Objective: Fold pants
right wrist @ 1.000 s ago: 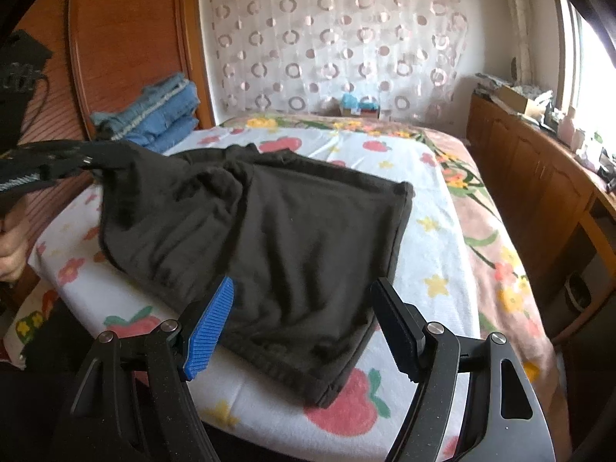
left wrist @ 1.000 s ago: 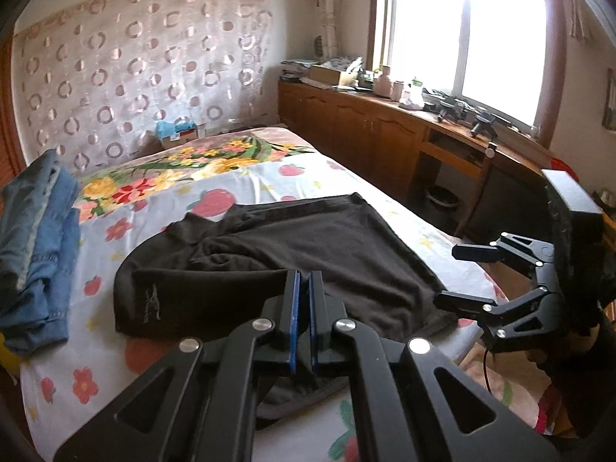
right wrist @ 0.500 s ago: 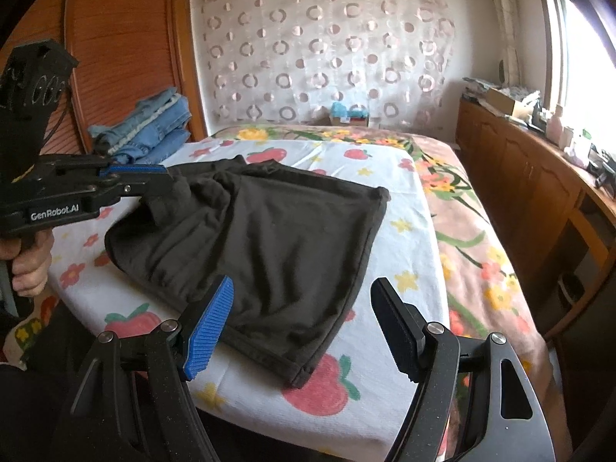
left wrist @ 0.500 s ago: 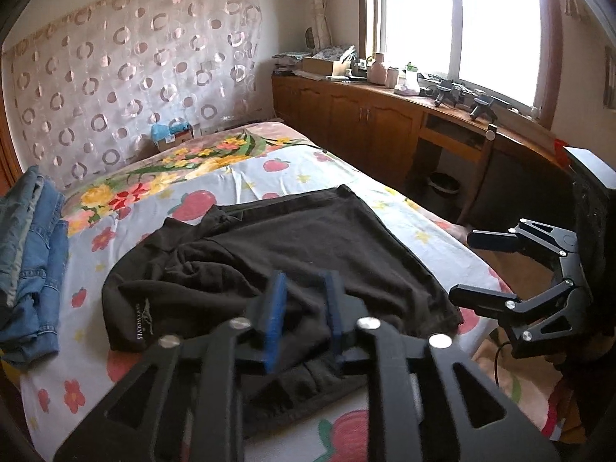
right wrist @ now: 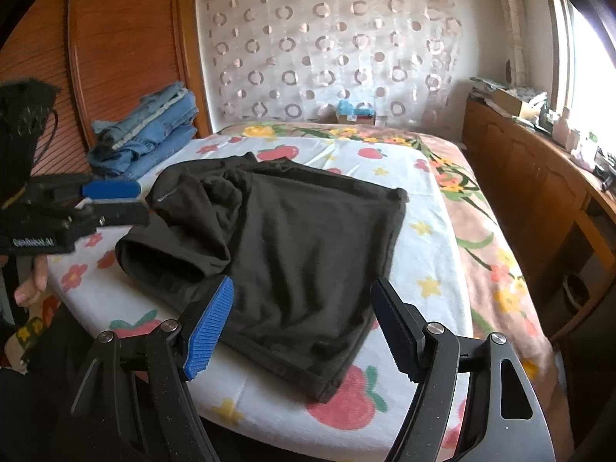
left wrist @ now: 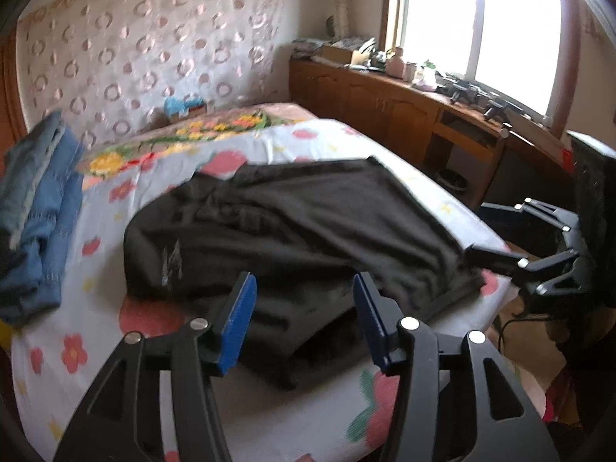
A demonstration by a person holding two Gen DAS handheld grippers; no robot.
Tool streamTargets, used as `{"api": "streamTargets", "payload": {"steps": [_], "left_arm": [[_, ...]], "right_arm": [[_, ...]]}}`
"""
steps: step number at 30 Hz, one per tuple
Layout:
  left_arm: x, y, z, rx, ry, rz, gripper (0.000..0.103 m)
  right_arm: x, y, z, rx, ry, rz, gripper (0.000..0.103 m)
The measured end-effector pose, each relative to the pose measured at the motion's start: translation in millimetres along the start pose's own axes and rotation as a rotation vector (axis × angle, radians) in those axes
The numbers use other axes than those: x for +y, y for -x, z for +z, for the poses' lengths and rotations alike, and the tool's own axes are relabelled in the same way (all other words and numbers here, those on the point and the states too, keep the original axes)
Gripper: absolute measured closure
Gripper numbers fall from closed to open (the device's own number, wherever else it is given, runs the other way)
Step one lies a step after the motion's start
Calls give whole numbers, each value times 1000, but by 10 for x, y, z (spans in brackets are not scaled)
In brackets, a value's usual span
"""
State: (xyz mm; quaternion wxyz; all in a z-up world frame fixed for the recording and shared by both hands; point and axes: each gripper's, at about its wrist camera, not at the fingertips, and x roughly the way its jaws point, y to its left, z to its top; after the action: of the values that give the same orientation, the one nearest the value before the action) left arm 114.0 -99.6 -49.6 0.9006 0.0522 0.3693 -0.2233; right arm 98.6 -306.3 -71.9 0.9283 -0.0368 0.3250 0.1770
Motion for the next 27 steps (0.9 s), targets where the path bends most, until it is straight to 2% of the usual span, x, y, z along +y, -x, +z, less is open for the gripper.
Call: {"api": "streamTargets", "payload": {"steps": [11, 14, 22, 27], "left_arm": [[214, -114, -321, 60, 55, 28, 51], [241, -143, -399, 74, 60, 29, 51], [288, -178, -523, 92, 87, 12, 51], [297, -156, -540, 83, 91, 6, 51]], "right_arm": [[207, -181, 90, 6, 14, 36, 30], [240, -247, 114, 12, 13, 50, 34], [390, -444, 130, 42, 5, 110, 58], [536, -577, 113, 66, 6, 159, 66]]}}
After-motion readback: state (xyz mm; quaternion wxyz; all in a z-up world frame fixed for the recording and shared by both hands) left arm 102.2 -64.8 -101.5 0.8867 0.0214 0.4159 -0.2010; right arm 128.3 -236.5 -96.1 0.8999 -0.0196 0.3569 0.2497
